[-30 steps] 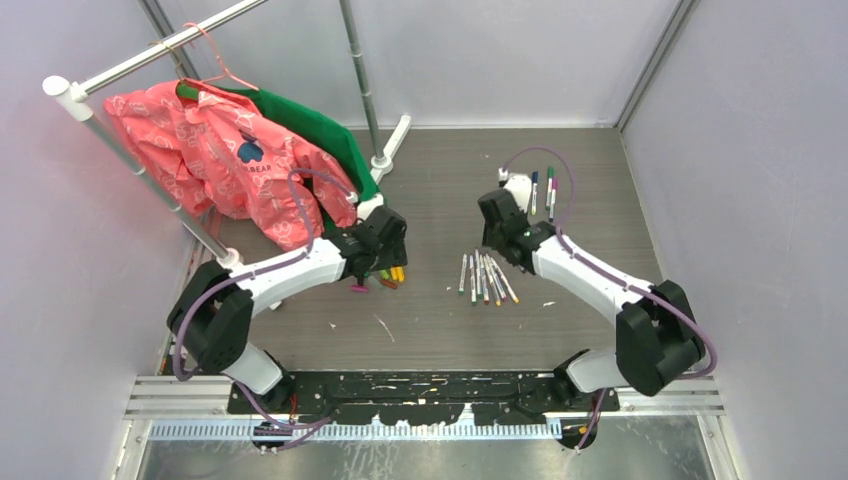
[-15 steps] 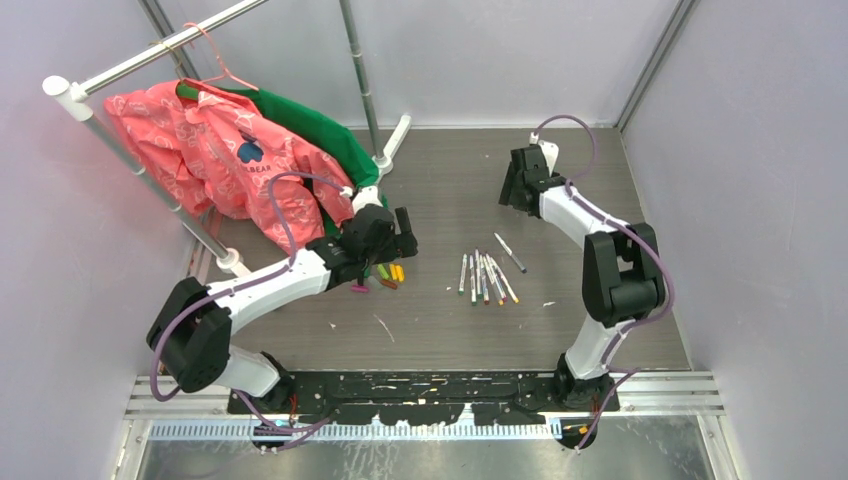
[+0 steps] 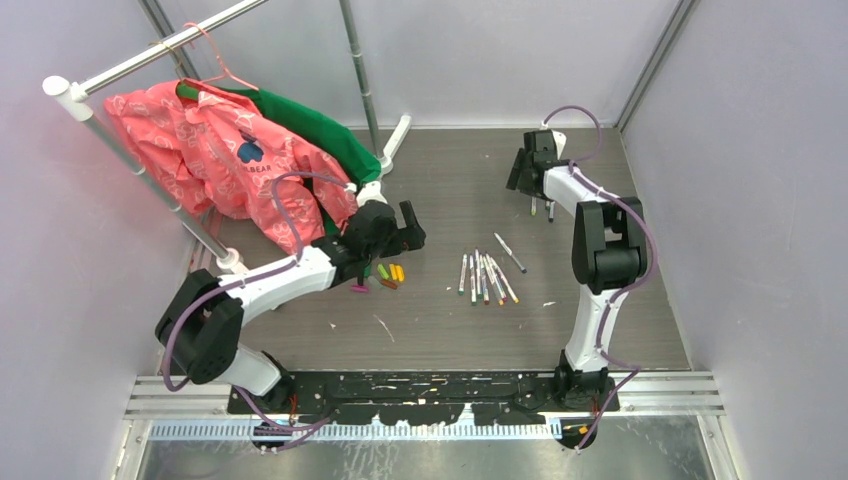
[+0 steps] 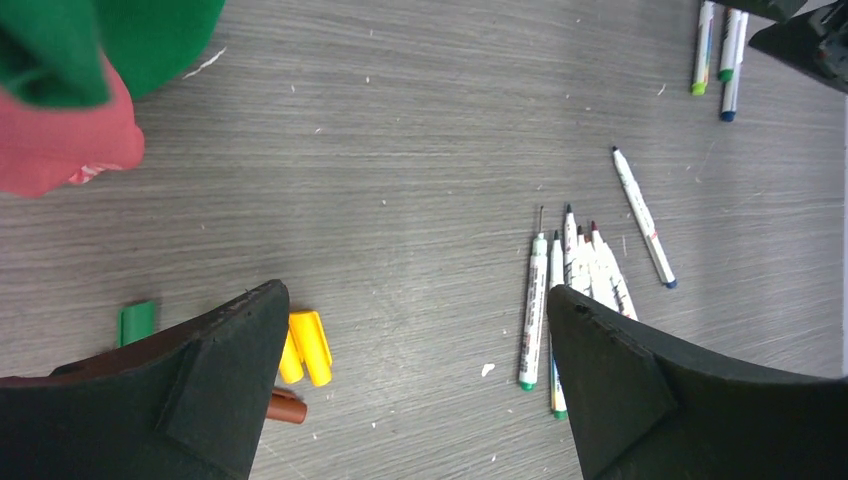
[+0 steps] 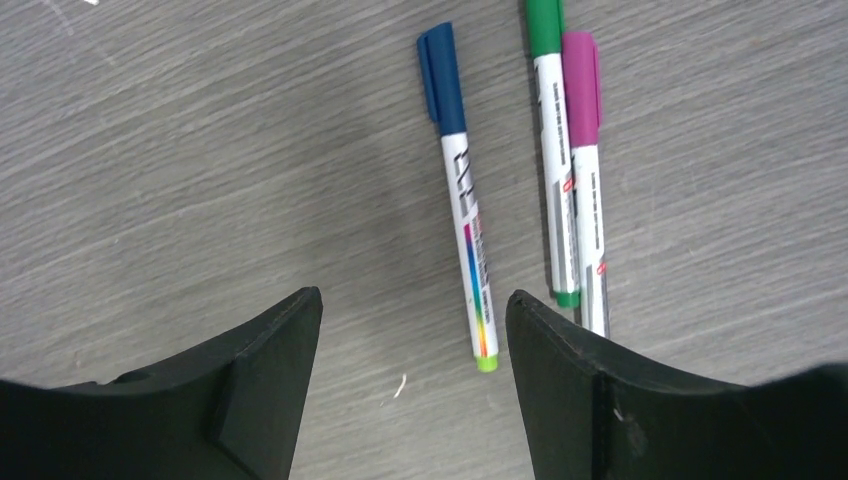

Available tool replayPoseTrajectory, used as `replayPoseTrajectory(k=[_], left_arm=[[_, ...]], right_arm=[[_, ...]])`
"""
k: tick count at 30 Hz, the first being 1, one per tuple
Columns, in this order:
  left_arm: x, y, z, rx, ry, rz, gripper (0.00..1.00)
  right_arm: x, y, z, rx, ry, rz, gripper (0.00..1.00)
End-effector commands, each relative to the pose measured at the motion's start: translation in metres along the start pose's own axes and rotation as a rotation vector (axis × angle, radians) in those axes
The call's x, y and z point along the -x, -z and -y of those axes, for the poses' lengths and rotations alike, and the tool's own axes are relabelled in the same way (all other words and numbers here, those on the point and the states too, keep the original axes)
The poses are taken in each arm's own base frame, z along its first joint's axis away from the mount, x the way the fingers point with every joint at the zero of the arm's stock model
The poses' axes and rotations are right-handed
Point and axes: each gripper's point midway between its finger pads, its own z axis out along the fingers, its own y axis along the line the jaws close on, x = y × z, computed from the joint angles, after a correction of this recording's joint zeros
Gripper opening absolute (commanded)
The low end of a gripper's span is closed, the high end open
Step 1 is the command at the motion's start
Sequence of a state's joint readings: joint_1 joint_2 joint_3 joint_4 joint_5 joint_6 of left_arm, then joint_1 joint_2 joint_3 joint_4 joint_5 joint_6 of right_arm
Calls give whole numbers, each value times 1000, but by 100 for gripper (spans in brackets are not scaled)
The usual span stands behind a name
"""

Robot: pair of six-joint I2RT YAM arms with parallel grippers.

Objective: Open the pen caps

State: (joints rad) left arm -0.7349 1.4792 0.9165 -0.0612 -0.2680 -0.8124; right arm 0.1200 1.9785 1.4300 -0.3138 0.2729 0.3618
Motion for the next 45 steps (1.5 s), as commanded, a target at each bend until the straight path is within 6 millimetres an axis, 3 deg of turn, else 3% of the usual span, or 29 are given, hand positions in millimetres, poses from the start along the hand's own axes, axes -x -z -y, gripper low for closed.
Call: replayPoseTrajectory(k=[1, 11, 22, 29, 35, 40, 45], left_arm=[[20, -4, 14, -54, 47, 74, 99], [24, -9, 18, -65, 68, 82, 98], [26, -4, 21, -83, 86, 84, 97], [27, 5, 17, -84, 97, 91, 97], [23, 12, 11, -73, 115, 83, 99], [22, 15, 8, -68, 132, 67, 100], [23, 16, 9, -81, 160, 52, 100]], right_arm=[[28, -9, 0, 32, -12, 34, 72], [15, -33, 8, 34, -12, -38, 69], [-14, -32, 17, -6, -21, -165, 53], [-39, -30, 23, -15, -16, -233, 25], [-37, -24, 20, 6, -17, -231, 6], [-18, -8, 6, 66, -3, -159, 1], [-12, 28, -38, 183, 105, -80, 1]])
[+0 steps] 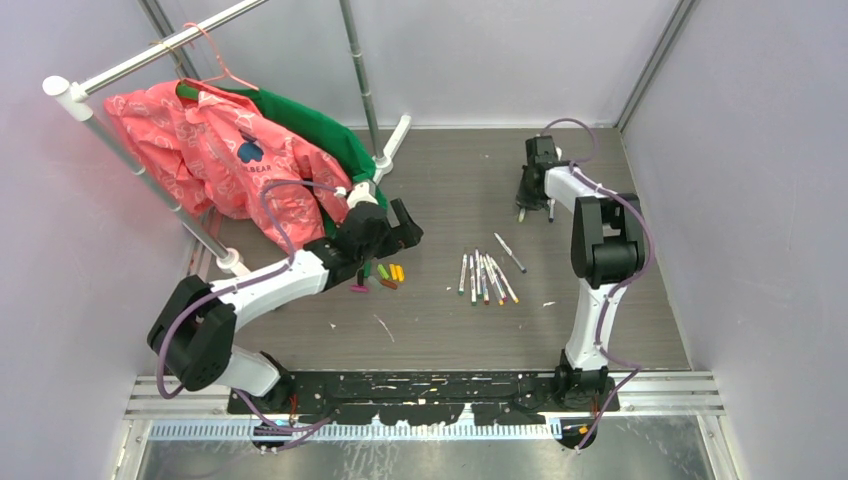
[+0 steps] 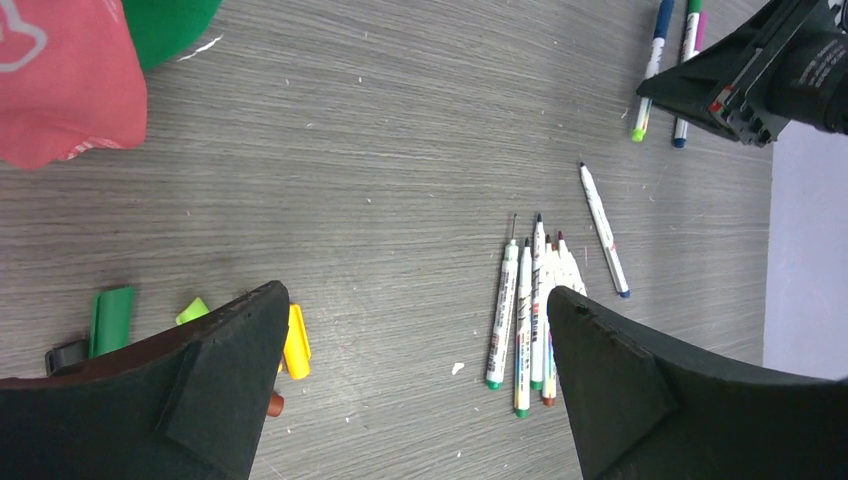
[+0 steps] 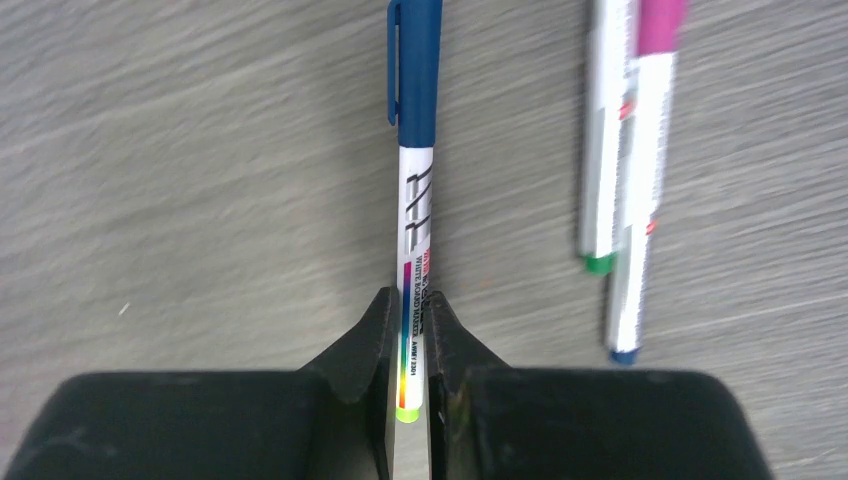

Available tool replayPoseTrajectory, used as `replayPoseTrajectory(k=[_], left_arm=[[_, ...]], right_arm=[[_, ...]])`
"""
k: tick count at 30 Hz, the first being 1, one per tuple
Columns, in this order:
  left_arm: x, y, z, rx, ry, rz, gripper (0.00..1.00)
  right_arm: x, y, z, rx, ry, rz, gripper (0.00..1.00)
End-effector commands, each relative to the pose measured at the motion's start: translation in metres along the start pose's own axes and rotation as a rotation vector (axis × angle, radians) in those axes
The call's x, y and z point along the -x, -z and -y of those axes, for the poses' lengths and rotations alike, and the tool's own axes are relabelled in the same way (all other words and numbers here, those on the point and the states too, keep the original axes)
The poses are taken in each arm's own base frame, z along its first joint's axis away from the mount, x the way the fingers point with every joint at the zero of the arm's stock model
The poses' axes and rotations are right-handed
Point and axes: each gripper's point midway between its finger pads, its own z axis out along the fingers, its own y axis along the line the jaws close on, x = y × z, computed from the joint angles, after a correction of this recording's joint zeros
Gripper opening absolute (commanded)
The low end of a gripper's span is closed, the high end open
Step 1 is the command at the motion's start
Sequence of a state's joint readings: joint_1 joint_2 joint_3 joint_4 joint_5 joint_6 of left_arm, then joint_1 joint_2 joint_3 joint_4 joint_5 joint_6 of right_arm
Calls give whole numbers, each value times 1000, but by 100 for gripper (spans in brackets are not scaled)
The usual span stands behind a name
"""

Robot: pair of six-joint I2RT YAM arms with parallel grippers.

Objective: Open the pen caps

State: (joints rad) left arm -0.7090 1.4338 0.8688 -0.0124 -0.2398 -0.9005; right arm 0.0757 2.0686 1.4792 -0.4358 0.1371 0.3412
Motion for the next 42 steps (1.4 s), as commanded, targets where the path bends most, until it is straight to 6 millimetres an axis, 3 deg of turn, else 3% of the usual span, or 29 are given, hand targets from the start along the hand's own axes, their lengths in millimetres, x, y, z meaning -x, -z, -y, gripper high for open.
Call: replayPoseTrajectory(k=[1, 12, 21, 28, 32, 42], left_arm=[[15, 10, 10, -52, 51, 21, 100], [28, 8, 9, -109, 148, -9, 100], [24, -3, 17, -180, 258, -56, 99], [14, -14, 23, -231, 331, -103, 92], [10, -18, 20, -235, 356, -107, 83], [9, -19, 7, -228, 399, -99, 58]], right_arm=[[15, 57, -58, 150, 126, 121, 1], [-67, 132, -142, 364, 294, 136, 1], [-131, 182, -190, 578, 359, 138, 1], [-163, 202, -225, 716, 384, 126, 1], [-179, 212, -240, 770, 403, 113, 1], [-208, 223, -252, 804, 446, 99, 1]])
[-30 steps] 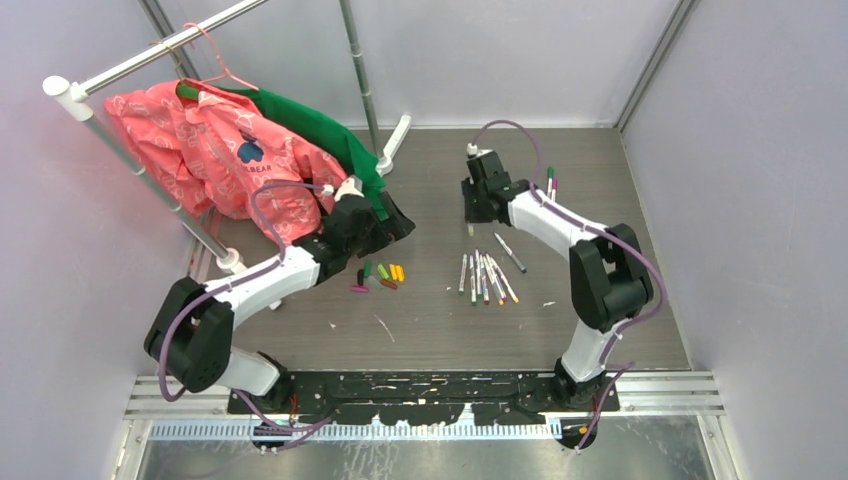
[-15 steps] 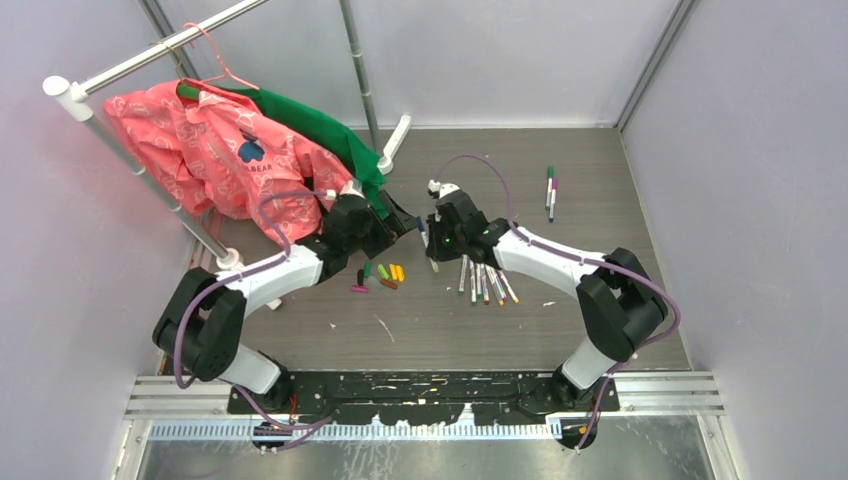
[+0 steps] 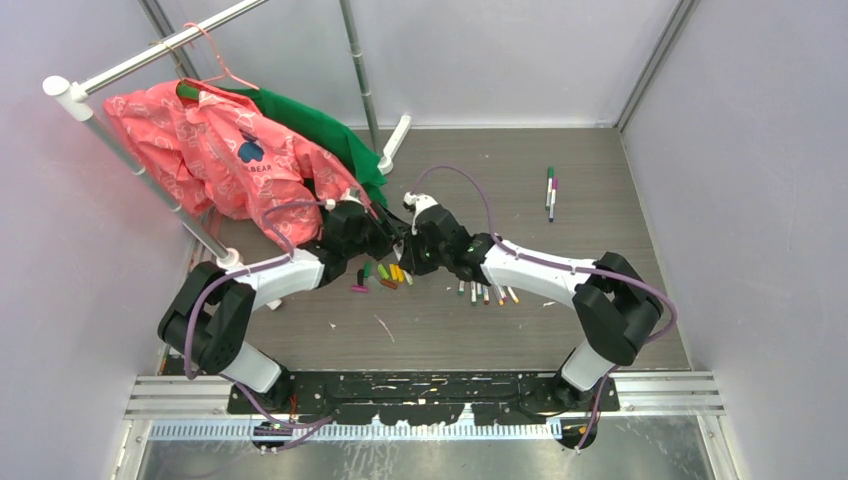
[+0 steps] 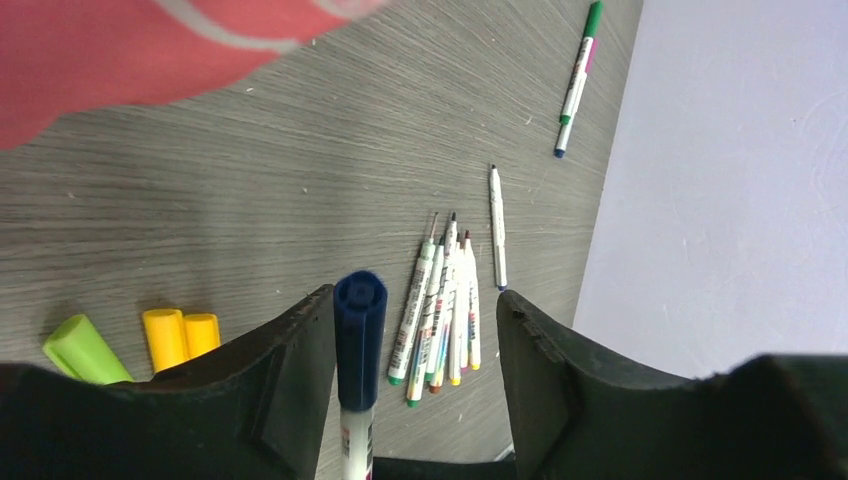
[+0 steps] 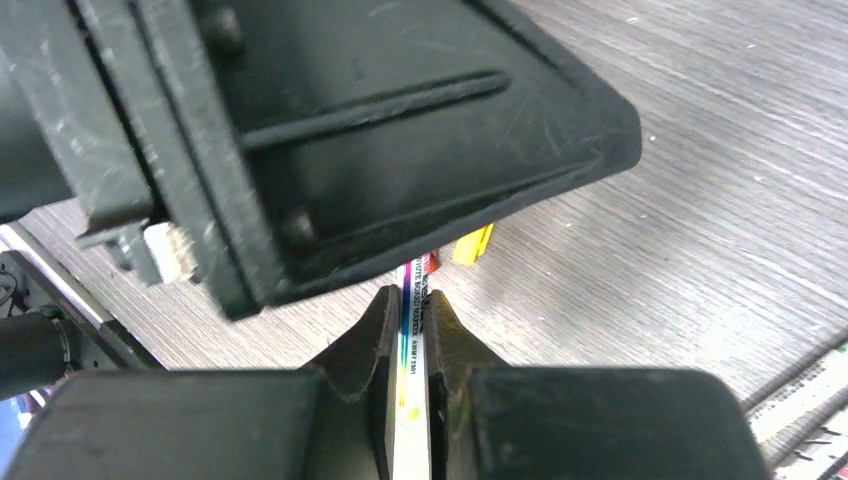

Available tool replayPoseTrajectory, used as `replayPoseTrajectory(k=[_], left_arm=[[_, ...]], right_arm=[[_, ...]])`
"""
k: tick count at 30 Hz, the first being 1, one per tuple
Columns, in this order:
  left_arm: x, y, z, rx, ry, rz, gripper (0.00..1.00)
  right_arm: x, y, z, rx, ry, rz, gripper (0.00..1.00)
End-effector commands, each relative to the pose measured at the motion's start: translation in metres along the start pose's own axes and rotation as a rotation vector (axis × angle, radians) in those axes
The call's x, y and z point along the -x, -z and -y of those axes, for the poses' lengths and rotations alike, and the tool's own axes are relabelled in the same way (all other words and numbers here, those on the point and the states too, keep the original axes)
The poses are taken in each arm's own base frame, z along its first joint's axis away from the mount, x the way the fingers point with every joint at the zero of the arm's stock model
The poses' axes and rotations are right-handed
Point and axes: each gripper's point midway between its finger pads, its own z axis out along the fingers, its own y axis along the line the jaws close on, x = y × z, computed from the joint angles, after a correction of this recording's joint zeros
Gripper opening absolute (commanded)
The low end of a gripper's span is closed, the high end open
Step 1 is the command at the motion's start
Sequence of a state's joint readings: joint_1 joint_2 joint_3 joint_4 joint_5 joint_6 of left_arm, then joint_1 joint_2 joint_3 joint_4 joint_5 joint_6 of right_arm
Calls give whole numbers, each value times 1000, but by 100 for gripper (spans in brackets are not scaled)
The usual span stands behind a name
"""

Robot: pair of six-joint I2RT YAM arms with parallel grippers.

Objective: Open the pen caps

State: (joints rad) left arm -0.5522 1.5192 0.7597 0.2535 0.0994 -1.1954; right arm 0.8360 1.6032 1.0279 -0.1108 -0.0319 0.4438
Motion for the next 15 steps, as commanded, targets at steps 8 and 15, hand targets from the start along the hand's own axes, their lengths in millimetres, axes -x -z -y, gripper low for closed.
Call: replayPoseTrajectory(k=[8, 15], left_arm=[[16, 11, 7, -55, 6, 53, 42], [14, 12, 4, -57, 2, 45, 30]], right_arm=[[-2, 11, -14, 51, -6, 53, 1], [-5, 11, -15, 57, -8, 48, 1]])
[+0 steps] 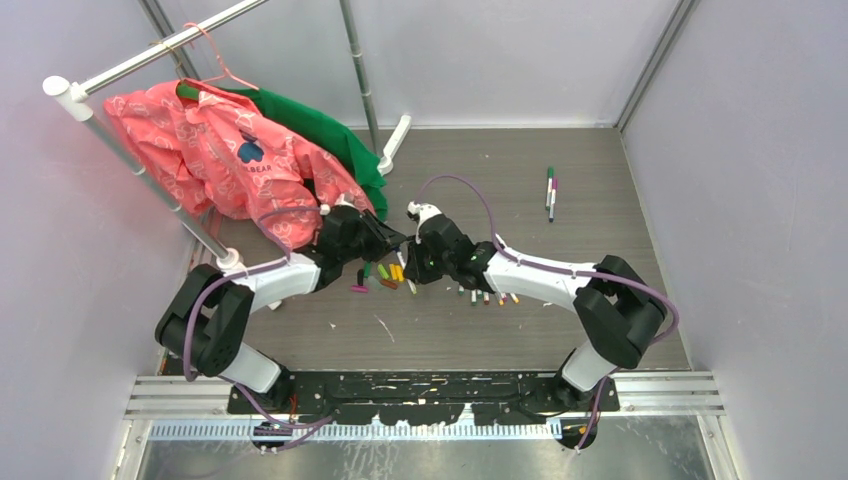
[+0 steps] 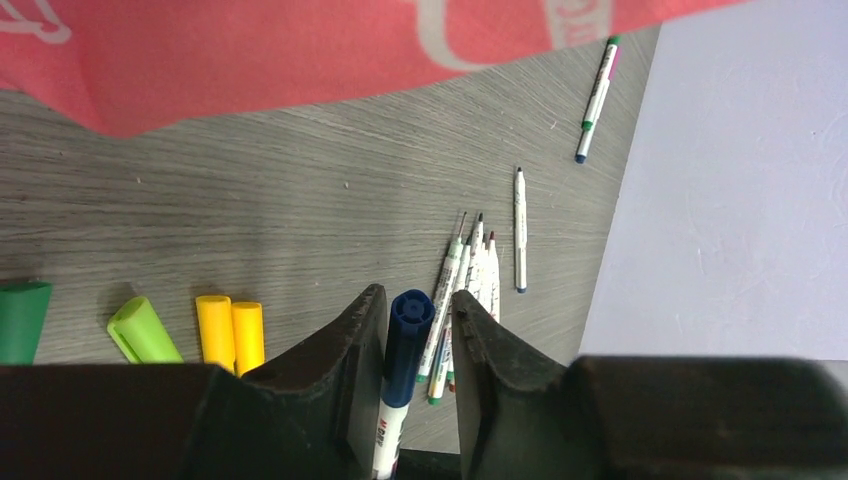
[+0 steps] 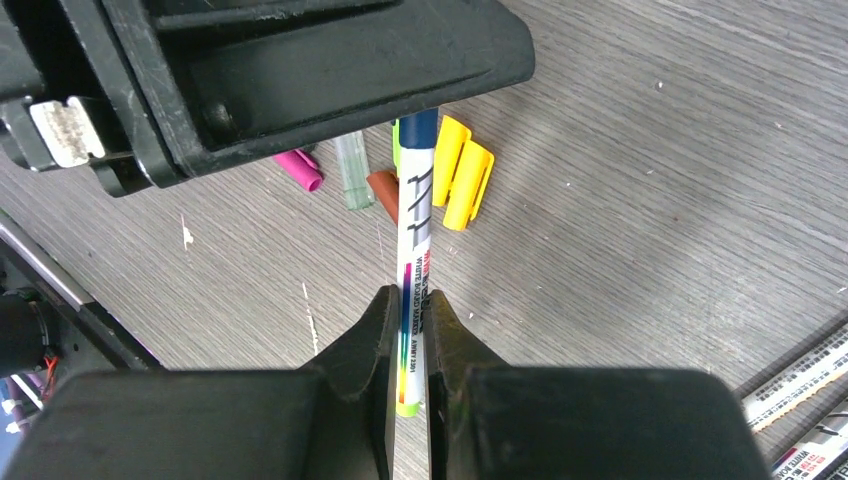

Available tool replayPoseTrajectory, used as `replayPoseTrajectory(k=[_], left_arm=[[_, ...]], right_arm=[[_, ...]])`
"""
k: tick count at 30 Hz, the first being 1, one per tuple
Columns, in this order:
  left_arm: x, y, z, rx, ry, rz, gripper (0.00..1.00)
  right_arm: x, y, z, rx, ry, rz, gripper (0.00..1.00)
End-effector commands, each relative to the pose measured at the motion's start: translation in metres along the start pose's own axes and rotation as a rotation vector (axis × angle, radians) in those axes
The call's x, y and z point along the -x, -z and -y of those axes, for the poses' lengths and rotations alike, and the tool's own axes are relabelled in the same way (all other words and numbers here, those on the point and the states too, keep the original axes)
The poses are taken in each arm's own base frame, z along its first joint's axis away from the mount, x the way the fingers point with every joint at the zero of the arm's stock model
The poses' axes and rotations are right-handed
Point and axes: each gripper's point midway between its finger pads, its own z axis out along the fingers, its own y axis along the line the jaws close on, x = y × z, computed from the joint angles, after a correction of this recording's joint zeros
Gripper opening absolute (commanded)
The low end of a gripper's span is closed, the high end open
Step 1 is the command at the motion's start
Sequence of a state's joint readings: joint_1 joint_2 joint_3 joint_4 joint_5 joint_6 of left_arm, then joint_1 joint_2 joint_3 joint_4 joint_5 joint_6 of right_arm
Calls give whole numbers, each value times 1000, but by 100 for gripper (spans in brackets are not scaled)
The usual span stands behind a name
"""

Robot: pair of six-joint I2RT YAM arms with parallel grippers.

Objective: Open the pen caps

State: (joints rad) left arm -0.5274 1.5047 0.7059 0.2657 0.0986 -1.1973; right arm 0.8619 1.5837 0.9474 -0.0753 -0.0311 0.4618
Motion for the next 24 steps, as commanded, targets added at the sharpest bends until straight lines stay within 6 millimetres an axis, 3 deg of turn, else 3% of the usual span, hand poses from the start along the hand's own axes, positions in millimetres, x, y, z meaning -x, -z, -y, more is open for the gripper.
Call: replayPoseTrajectory(k=[1, 4, 8, 14, 24], left_arm=[[11, 9, 25, -92, -17, 33, 28], [10, 9, 27, -99, -24, 26, 20], [9, 10, 29, -105, -47, 17, 1], [9, 17, 31, -114, -94, 15, 0], [2, 21, 43, -172, -102, -28, 0]], right_arm=[[21, 11, -15, 52, -6, 81, 1], [21, 12, -15, 53, -5, 82, 1], [20, 14, -14, 49, -3, 85, 1], [19, 16, -15, 58, 11, 82, 2], [22, 4, -20, 74, 26, 69, 20]])
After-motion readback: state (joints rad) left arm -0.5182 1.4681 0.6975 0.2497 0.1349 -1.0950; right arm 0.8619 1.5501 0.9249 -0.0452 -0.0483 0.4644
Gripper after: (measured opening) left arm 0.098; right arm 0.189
